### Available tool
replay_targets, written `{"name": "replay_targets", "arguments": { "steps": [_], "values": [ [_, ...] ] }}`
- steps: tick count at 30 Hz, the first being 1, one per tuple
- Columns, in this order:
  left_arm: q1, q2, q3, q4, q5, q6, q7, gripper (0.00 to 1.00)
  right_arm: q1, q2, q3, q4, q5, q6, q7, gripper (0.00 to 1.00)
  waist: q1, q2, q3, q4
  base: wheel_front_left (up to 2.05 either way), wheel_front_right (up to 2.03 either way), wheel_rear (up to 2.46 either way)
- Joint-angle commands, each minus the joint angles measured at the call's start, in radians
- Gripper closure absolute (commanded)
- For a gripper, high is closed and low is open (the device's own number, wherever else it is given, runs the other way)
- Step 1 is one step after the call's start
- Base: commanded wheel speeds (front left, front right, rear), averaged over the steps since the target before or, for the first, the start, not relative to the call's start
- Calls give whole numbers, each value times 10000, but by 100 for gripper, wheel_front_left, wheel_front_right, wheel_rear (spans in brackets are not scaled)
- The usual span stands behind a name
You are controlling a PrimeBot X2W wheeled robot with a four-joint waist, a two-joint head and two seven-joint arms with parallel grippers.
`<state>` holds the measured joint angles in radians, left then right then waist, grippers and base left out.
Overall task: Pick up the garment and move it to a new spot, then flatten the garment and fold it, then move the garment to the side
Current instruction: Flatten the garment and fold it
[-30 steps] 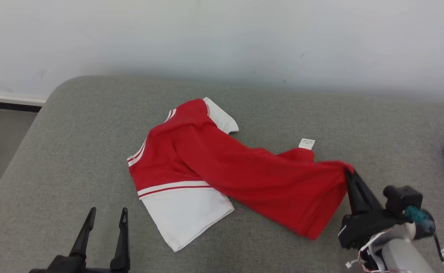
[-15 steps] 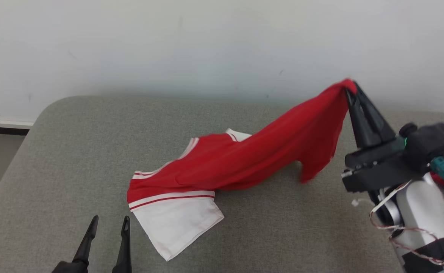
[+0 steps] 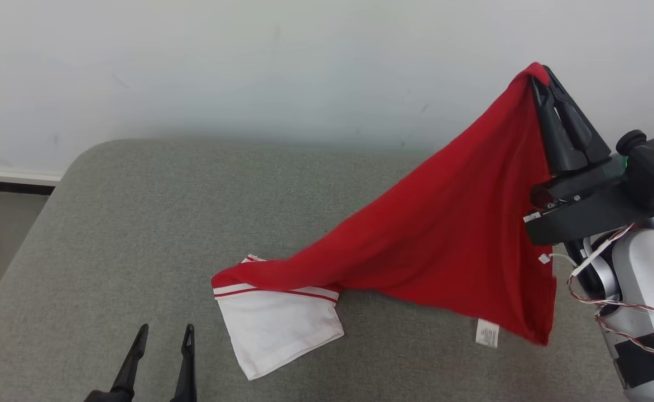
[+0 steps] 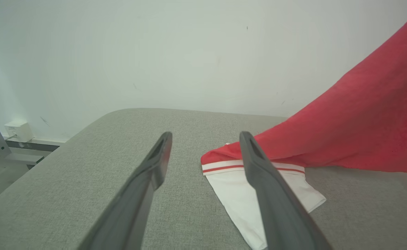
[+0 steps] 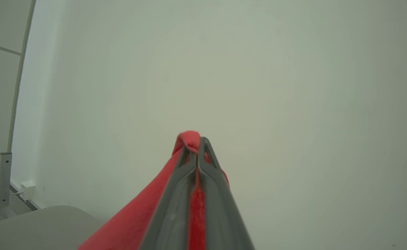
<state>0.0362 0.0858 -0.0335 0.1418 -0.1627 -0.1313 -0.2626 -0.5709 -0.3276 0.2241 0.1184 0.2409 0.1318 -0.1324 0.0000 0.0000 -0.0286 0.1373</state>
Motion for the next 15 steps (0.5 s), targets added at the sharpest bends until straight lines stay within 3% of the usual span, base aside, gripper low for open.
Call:
{"name": "replay_targets", "arguments": {
  "steps": [1, 8, 15],
  "values": [
    [42, -53, -44, 29, -33, 14, -29, 0, 159, -18, -31, 184, 7, -27, 24, 100, 0, 0, 49, 82, 0, 0, 0],
    [-205, -82, -155, 60, -87, 14, -29, 0, -89, -132, -128, 1079, -28, -27, 49, 100, 0, 0, 444, 338, 0, 0, 0],
    [-765, -76, -482, 180, -248, 14, -29, 0, -1269, -342, -94, 3538, -447, -27, -115, 100, 0, 0, 1228, 722, 0, 0, 0]
  ]
}}
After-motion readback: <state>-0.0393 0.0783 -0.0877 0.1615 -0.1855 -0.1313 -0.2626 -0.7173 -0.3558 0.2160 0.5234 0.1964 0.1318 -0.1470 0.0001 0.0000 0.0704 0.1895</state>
